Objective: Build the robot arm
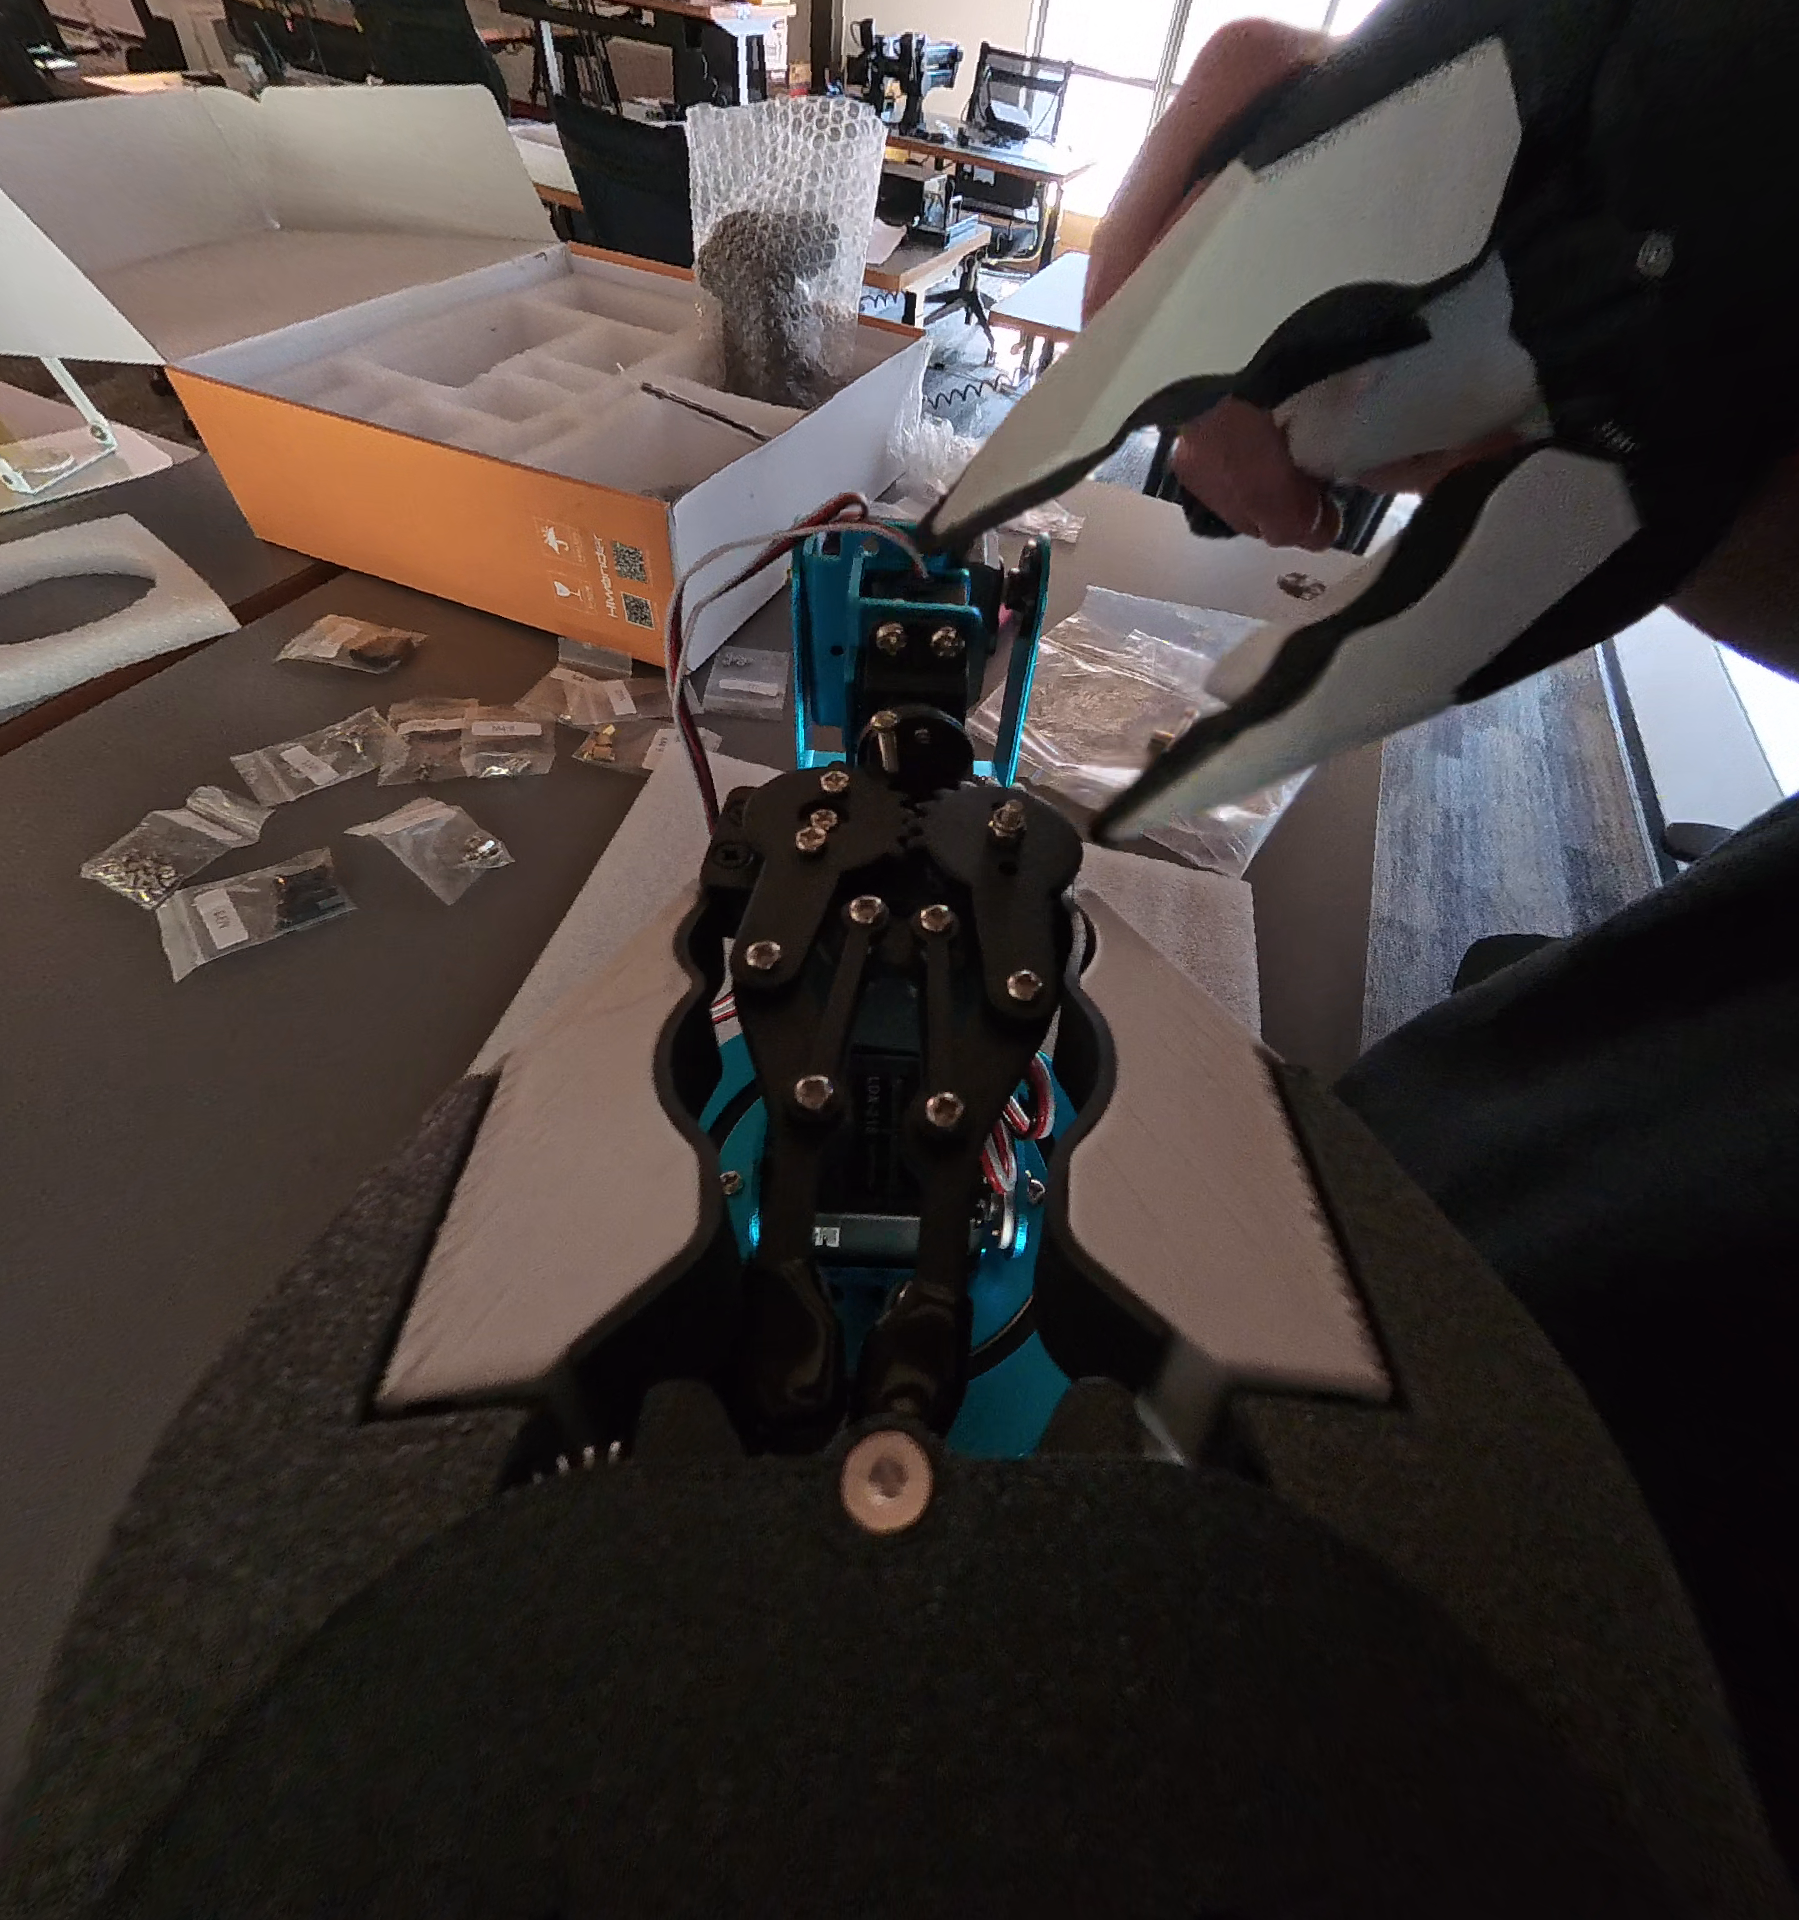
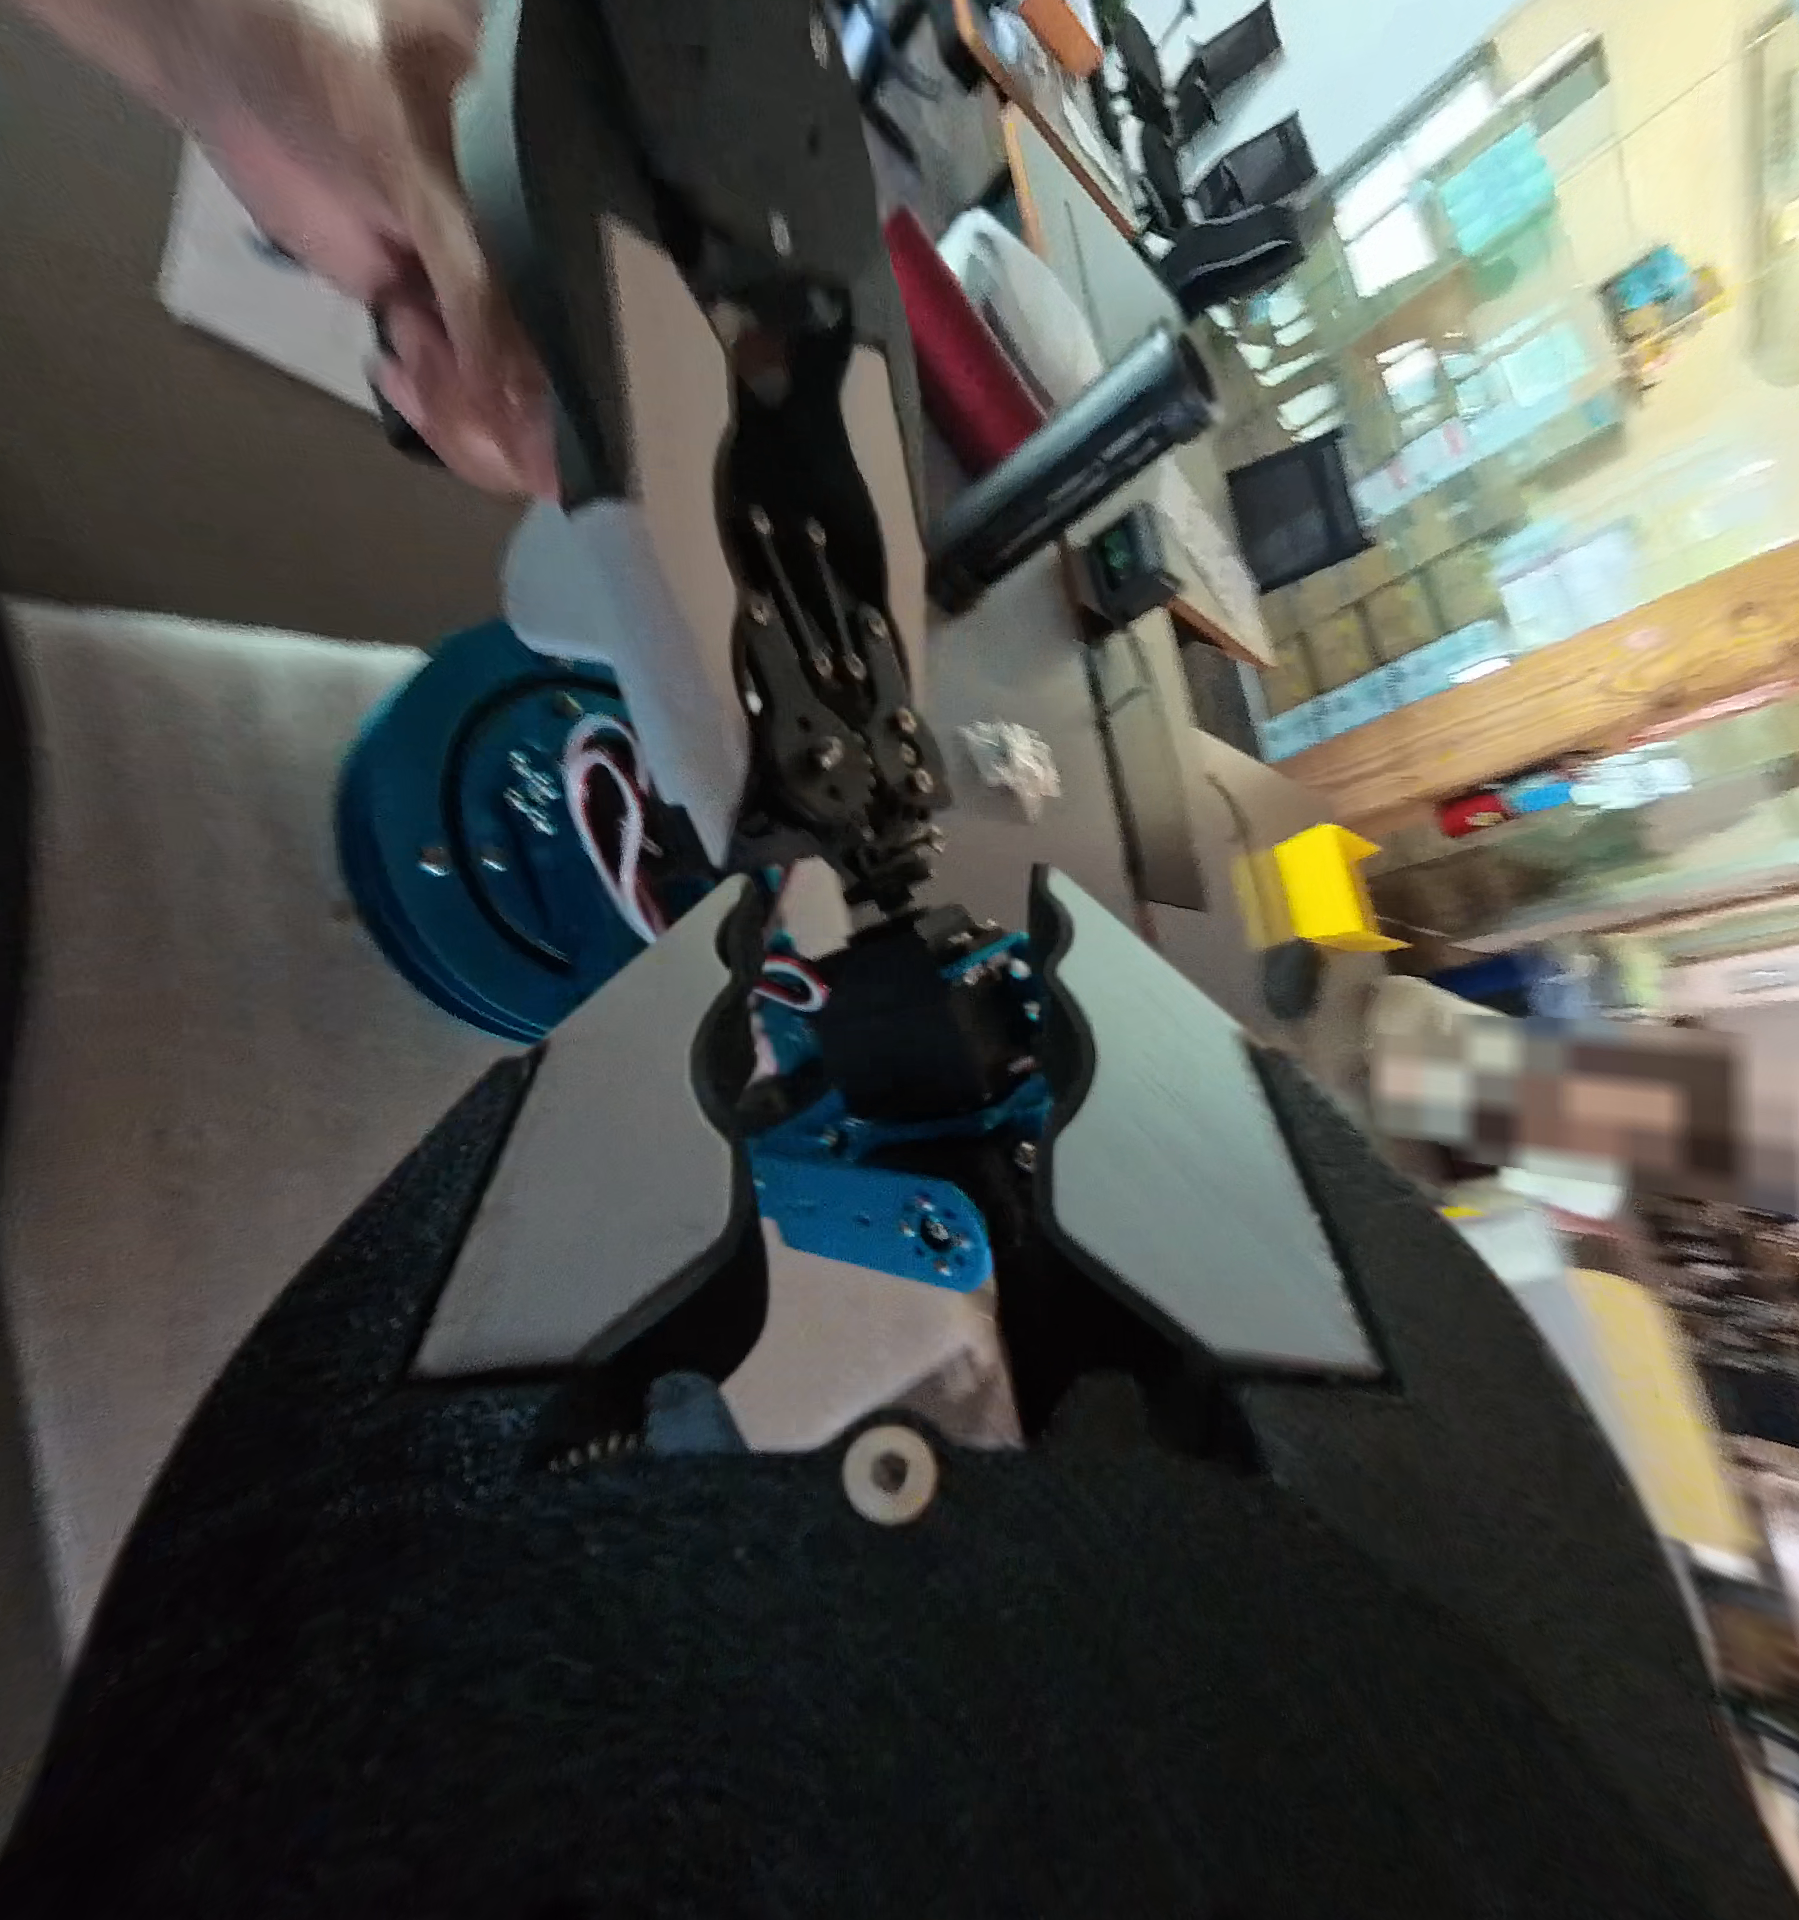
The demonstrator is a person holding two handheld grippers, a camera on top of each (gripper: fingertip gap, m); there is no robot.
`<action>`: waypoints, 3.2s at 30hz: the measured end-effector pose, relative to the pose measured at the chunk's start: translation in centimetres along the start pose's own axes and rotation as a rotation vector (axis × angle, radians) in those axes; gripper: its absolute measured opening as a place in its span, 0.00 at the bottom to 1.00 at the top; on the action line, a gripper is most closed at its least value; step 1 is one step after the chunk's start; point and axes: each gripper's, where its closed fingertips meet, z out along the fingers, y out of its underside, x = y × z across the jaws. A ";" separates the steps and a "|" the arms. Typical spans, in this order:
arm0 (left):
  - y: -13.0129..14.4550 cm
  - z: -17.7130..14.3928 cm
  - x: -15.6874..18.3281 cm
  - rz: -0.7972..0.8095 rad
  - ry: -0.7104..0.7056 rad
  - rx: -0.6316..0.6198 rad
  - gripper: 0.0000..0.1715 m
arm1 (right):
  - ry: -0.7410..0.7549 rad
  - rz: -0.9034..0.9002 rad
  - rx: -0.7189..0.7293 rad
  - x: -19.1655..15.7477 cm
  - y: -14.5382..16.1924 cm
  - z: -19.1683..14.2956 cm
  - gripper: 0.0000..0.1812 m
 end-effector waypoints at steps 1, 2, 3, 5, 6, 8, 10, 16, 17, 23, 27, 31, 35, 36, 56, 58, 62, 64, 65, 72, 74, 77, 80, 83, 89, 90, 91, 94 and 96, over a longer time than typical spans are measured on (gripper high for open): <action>0.0 0.0 0.0 0.001 0.002 0.002 0.36 | -0.039 0.030 0.006 -0.4 -0.3 0.0 0.30; 0.0 0.0 0.0 0.000 0.003 0.002 0.36 | -0.039 0.011 -0.012 -0.5 -0.3 0.3 0.32; 0.0 0.0 0.0 0.000 0.001 0.000 0.36 | -0.027 -0.040 -0.031 -0.5 -0.3 0.5 0.32; 0.1 -0.1 -0.3 0.002 -0.011 -0.007 0.36 | -0.018 -0.112 -0.041 -0.7 -0.4 0.8 0.29; 0.0 -0.1 -0.4 -0.010 -0.006 -0.007 0.36 | -0.024 -0.113 -0.036 -0.7 -0.5 0.9 0.27; 0.1 -0.1 -0.5 -0.004 0.006 -0.013 0.36 | -0.043 -0.114 -0.036 -0.9 -0.4 0.9 0.26; 0.0 0.0 -0.2 0.011 0.017 -0.020 0.36 | -0.078 -0.126 -0.042 -1.3 -0.5 0.7 0.26; -0.1 0.0 -0.1 0.022 0.024 -0.023 0.36 | -0.137 -0.177 -0.115 -2.1 0.8 1.0 0.37; -0.1 -0.1 -0.1 0.022 0.025 -0.022 0.36 | -0.140 -0.177 -0.112 -2.3 0.8 1.2 0.37; 0.0 -0.1 0.0 0.023 0.029 -0.027 0.36 | -0.130 -0.160 -0.090 -2.1 0.7 1.6 0.36; 0.0 0.1 -0.2 -0.002 0.036 -0.029 0.36 | -0.109 -0.164 -0.082 -2.0 1.0 1.8 0.36; -0.1 0.2 -0.5 -0.028 0.034 -0.022 0.36 | -0.115 -0.134 -0.074 -1.9 1.1 1.8 0.36; 0.0 0.3 -0.6 -0.008 0.030 -0.019 0.36 | -0.127 -0.106 -0.033 -2.0 0.5 1.8 0.34; -0.1 0.2 -0.6 -0.003 0.031 -0.017 0.36 | -0.115 -0.119 -0.035 -1.8 0.6 1.8 0.33; -0.2 0.0 -0.5 0.008 0.040 -0.019 0.36 | -0.139 0.007 0.047 -0.4 0.0 0.4 0.38; -0.2 0.0 -0.3 0.015 0.048 -0.014 0.36 | -0.164 0.105 0.103 0.6 -0.3 -1.0 0.37; -0.1 -0.1 -0.2 0.024 0.072 -0.012 0.36 | -0.195 0.437 0.211 5.5 1.9 -3.7 0.39; -0.1 -0.2 -0.2 0.032 0.082 -0.014 0.36 | -0.345 0.627 0.225 5.8 4.6 -3.4 0.41; -0.1 -0.2 -0.2 0.034 0.087 -0.015 0.36 | -0.434 0.694 0.231 5.0 5.2 -2.9 0.45; -0.2 0.1 -0.5 0.013 0.078 -0.030 0.36 | -0.543 0.676 0.195 2.0 5.6 1.1 0.40; -0.2 0.1 -0.6 0.001 0.069 -0.028 0.36 | -0.539 0.678 0.185 2.1 5.6 1.3 0.40; -0.2 0.0 -0.5 0.001 0.047 -0.025 0.37 | -0.517 0.669 0.183 2.0 5.5 1.2 0.39; -0.1 0.1 -0.4 -0.002 0.027 -0.017 0.37 | -0.507 0.676 0.188 1.9 5.5 1.1 0.39; -0.1 0.0 -0.5 -0.014 0.022 -0.015 0.37 | -0.496 0.687 0.196 2.0 5.4 1.2 0.39; -0.1 0.0 -0.5 -0.019 0.004 -0.019 0.36 | -0.483 0.682 0.188 2.0 5.5 1.3 0.39; -0.1 0.1 -0.5 -0.024 0.003 -0.020 0.37 | -0.479 0.682 0.184 2.1 5.5 1.3 0.39; -0.1 0.1 -0.5 -0.028 0.002 -0.019 0.37 | -0.475 0.684 0.180 2.1 5.6 1.3 0.39; -0.1 0.2 -0.5 -0.042 0.004 -0.020 0.37 | -0.468 0.693 0.190 2.2 5.6 1.5 0.39; -0.1 0.2 -0.6 -0.046 0.005 -0.022 0.36 | -0.462 0.703 0.193 2.3 5.7 1.6 0.38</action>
